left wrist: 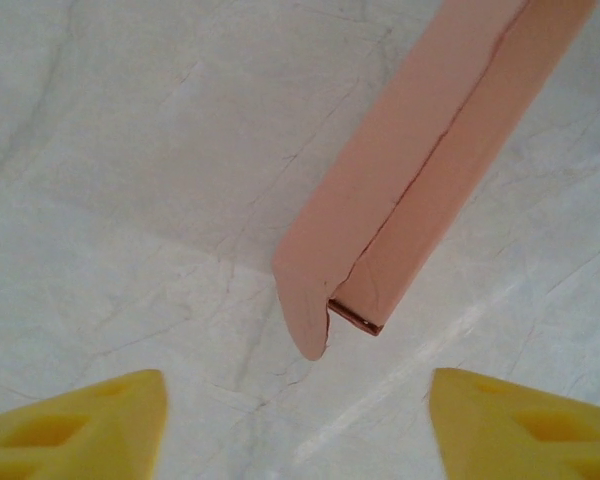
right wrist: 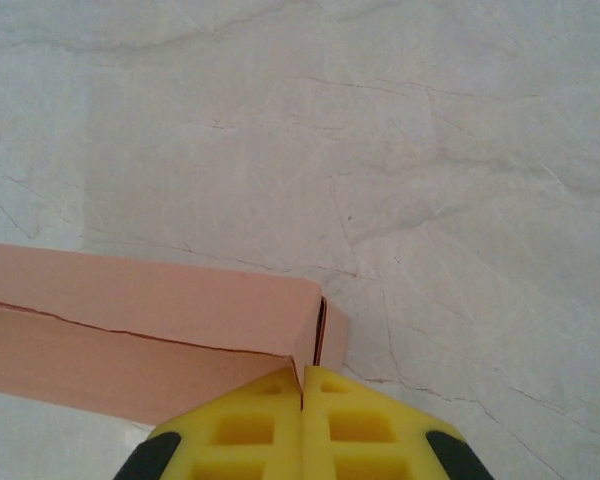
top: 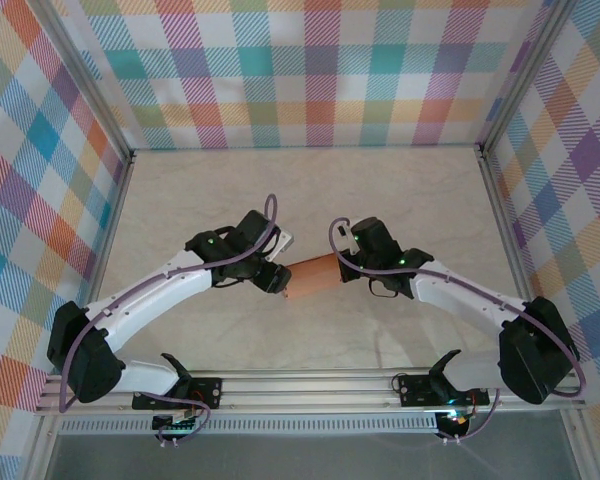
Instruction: Fold the paper box
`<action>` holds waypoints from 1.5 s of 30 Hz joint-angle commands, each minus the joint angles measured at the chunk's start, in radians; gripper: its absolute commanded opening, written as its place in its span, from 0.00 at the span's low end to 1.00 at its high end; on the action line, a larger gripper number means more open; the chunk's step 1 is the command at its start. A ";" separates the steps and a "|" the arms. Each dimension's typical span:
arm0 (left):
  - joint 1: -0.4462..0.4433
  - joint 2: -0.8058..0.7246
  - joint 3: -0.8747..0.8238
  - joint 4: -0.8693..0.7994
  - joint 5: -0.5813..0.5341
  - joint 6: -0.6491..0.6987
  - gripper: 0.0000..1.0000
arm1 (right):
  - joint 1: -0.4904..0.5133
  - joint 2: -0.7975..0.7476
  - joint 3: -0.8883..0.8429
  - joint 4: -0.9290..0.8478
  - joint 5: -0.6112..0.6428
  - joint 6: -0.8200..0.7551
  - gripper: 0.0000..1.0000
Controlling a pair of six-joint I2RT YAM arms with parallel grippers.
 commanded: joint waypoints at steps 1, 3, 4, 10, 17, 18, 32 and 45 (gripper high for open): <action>0.005 -0.022 -0.011 -0.028 0.000 -0.060 0.52 | 0.005 0.011 0.033 -0.043 0.007 0.020 0.00; 0.006 -0.012 -0.008 -0.017 0.004 -0.060 0.42 | 0.005 0.010 0.033 -0.047 0.006 0.021 0.00; 0.004 -0.006 -0.006 -0.013 0.005 -0.062 0.41 | 0.005 0.009 0.033 -0.048 0.005 0.021 0.00; 0.005 0.026 -0.004 -0.006 0.010 -0.057 0.35 | 0.005 0.010 0.034 -0.049 -0.003 0.024 0.00; 0.004 0.041 -0.007 0.017 0.020 -0.052 0.33 | 0.006 0.008 0.036 -0.055 -0.007 0.025 0.00; 0.005 0.042 -0.007 0.020 0.020 -0.051 0.33 | 0.005 0.009 0.036 -0.056 -0.008 0.025 0.00; 0.006 0.088 0.003 0.045 0.034 -0.057 0.32 | 0.005 0.005 0.041 -0.062 -0.013 0.012 0.00; 0.006 0.109 0.014 0.063 -0.002 -0.108 0.02 | 0.008 0.006 0.046 -0.065 -0.018 0.008 0.00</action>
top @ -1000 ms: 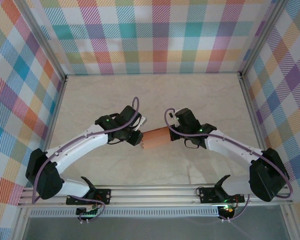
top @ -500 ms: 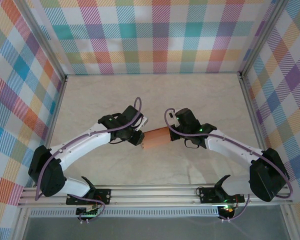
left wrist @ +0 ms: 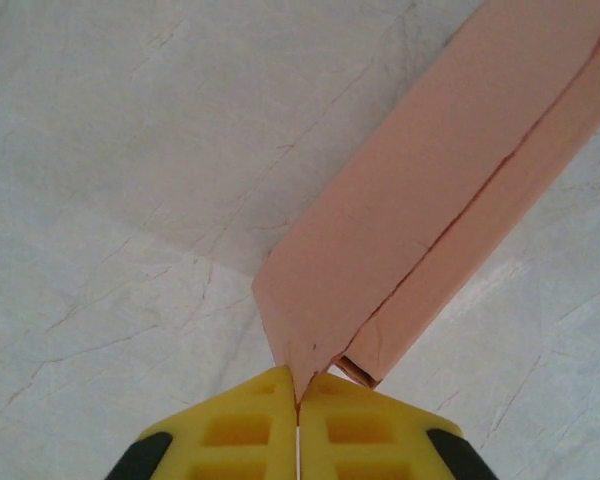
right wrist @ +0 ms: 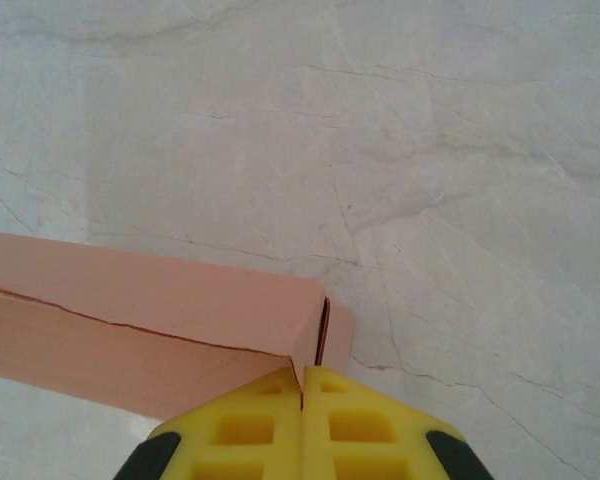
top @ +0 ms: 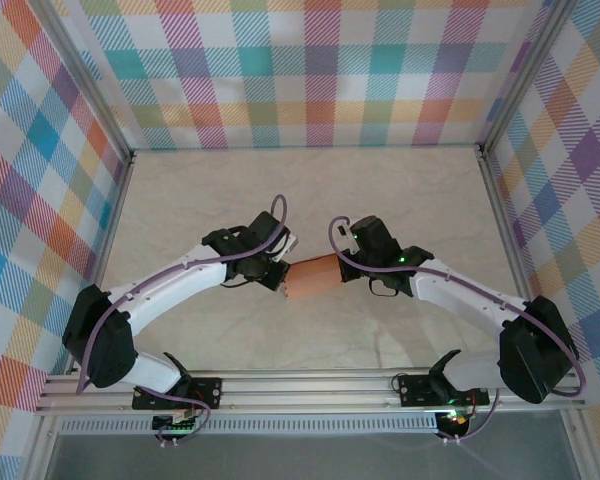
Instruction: Fold the paper box
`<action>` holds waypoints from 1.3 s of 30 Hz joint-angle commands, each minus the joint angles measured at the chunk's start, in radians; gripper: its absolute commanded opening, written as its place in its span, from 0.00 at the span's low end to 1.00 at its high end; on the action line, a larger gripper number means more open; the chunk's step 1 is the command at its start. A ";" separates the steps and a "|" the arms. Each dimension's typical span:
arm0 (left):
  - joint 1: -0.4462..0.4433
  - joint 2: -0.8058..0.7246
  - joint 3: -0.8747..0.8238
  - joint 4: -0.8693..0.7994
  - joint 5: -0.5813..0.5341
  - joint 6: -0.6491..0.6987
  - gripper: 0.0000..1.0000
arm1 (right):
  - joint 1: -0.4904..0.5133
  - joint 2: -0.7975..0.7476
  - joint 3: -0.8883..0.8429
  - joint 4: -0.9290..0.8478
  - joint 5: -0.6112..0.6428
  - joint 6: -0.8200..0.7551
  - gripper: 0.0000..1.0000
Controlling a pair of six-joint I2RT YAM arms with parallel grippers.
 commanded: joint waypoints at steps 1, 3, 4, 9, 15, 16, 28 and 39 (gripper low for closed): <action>0.007 0.011 0.024 0.013 -0.019 -0.056 0.00 | 0.008 0.003 0.025 -0.023 -0.012 -0.002 0.00; 0.007 0.019 0.038 0.012 -0.020 -0.089 0.00 | 0.010 0.005 0.028 -0.023 -0.009 -0.002 0.00; 0.006 0.023 0.045 0.012 -0.015 -0.104 0.00 | 0.011 0.007 0.029 -0.025 -0.008 -0.003 0.00; 0.009 0.054 0.084 0.009 0.018 -0.196 0.00 | 0.018 0.009 0.035 -0.032 0.003 -0.013 0.00; 0.010 0.072 0.123 0.026 0.070 -0.345 0.00 | 0.030 0.013 0.032 -0.035 0.023 -0.025 0.00; 0.012 0.070 0.127 0.025 0.076 -0.359 0.00 | 0.032 0.014 0.032 -0.036 0.025 -0.026 0.00; 0.078 0.077 0.142 0.029 0.204 -0.467 0.00 | 0.041 0.022 0.032 -0.042 0.035 -0.035 0.00; 0.131 0.098 0.157 0.027 0.275 -0.503 0.00 | 0.046 0.025 0.029 -0.042 0.046 -0.040 0.00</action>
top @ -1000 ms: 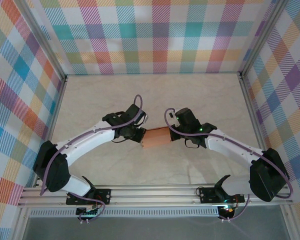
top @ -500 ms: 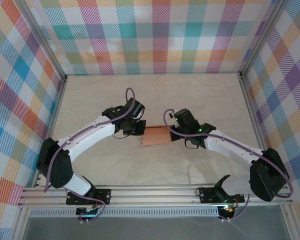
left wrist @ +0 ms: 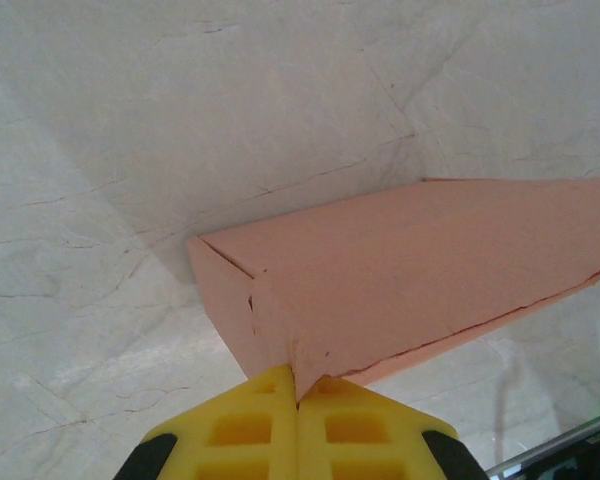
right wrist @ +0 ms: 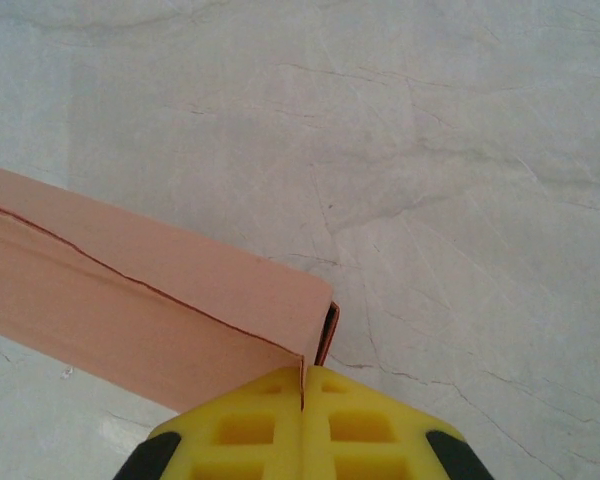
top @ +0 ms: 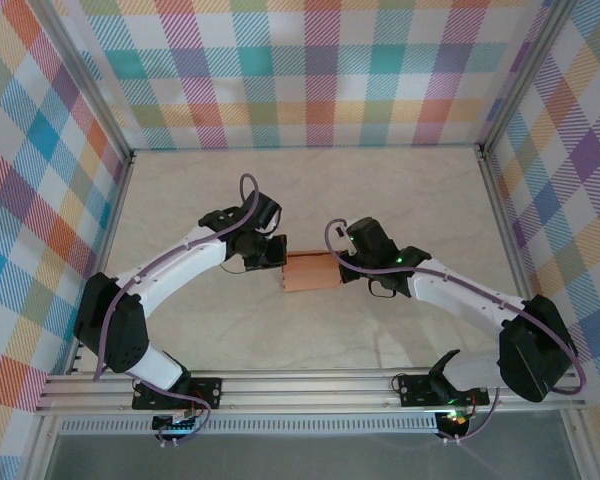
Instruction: Fold the paper box
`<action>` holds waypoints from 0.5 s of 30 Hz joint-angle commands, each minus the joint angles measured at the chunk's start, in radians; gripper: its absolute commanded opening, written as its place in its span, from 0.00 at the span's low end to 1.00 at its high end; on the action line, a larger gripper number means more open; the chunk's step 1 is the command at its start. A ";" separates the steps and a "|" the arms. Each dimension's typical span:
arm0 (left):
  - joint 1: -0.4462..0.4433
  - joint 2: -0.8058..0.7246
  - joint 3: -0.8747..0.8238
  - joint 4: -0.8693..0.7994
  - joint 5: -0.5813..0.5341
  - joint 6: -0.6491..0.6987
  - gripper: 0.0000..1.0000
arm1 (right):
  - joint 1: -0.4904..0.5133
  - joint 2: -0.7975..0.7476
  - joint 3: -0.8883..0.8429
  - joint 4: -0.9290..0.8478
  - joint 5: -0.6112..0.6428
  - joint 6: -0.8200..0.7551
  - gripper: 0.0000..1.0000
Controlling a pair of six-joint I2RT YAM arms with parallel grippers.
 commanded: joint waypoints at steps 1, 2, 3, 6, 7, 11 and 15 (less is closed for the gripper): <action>0.016 0.009 0.054 0.032 0.075 -0.026 0.00 | 0.019 0.019 0.017 -0.023 -0.017 -0.014 0.00; 0.024 0.010 0.055 0.039 0.096 -0.030 0.00 | 0.019 0.019 0.017 -0.023 -0.017 -0.015 0.00; 0.030 0.012 0.051 0.051 0.124 -0.037 0.00 | 0.019 0.019 0.018 -0.023 -0.017 -0.014 0.00; 0.040 0.015 0.050 0.062 0.158 -0.049 0.00 | 0.019 0.016 0.013 -0.022 -0.013 -0.011 0.00; 0.040 0.016 0.050 0.057 0.157 -0.045 0.00 | 0.019 0.015 0.011 -0.022 -0.011 -0.010 0.00; 0.049 0.012 0.031 0.071 0.175 -0.054 0.00 | 0.018 0.013 0.007 -0.020 -0.011 -0.009 0.00; 0.060 0.015 0.012 0.114 0.224 -0.084 0.00 | 0.019 0.012 0.008 -0.021 -0.011 -0.006 0.00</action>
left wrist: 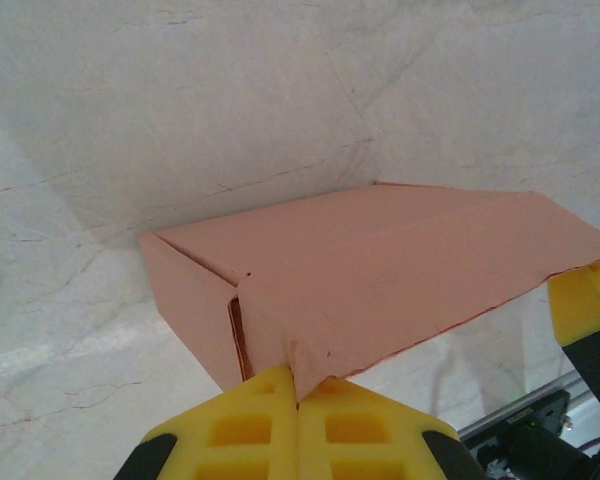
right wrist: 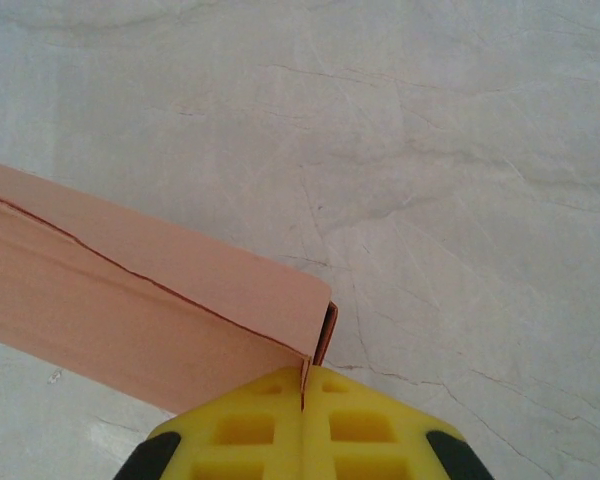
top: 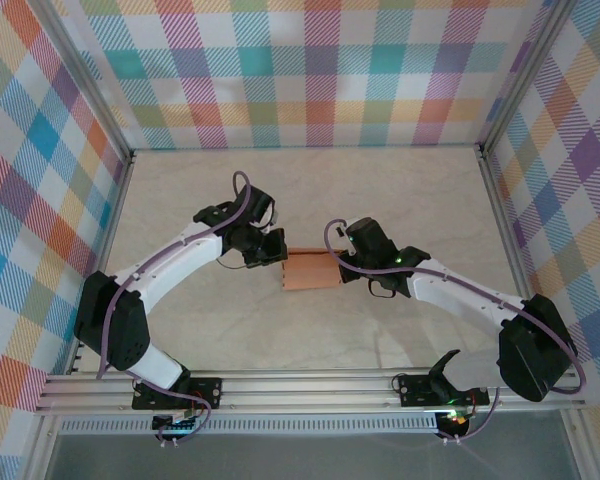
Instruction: Fold the paper box
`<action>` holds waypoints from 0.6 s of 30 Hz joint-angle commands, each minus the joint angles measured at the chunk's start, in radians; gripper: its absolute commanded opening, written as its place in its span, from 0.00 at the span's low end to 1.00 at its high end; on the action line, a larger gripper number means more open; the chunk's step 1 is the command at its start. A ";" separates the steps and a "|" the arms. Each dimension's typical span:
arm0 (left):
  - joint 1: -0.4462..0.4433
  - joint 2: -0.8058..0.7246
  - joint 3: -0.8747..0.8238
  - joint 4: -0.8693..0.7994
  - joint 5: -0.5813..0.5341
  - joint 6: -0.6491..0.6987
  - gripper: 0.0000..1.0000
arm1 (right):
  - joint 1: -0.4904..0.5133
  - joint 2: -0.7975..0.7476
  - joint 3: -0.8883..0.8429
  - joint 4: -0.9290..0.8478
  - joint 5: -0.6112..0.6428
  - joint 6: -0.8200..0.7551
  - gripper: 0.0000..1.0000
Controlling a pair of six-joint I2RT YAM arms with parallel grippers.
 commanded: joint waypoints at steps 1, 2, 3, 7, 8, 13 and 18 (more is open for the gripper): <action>0.012 0.006 0.001 0.097 0.111 -0.040 0.00 | 0.015 0.008 0.007 -0.022 -0.034 -0.005 0.00; 0.013 0.007 0.004 0.092 0.109 -0.033 0.00 | 0.014 0.007 0.006 -0.021 -0.032 -0.006 0.00; 0.013 0.006 0.008 0.081 0.099 -0.022 0.00 | 0.015 0.006 0.005 -0.020 -0.031 -0.005 0.00; 0.013 -0.010 0.000 0.030 0.035 0.032 0.00 | 0.016 0.006 0.002 -0.018 -0.030 -0.001 0.00; 0.013 -0.015 -0.011 0.030 0.028 0.041 0.00 | 0.016 0.007 0.002 -0.018 -0.030 0.001 0.00; 0.010 -0.033 -0.070 0.062 0.012 0.095 0.00 | 0.015 0.007 0.005 -0.017 -0.027 0.003 0.00; 0.009 -0.057 -0.185 0.207 -0.018 0.117 0.00 | 0.015 0.015 -0.020 0.034 -0.047 0.004 0.00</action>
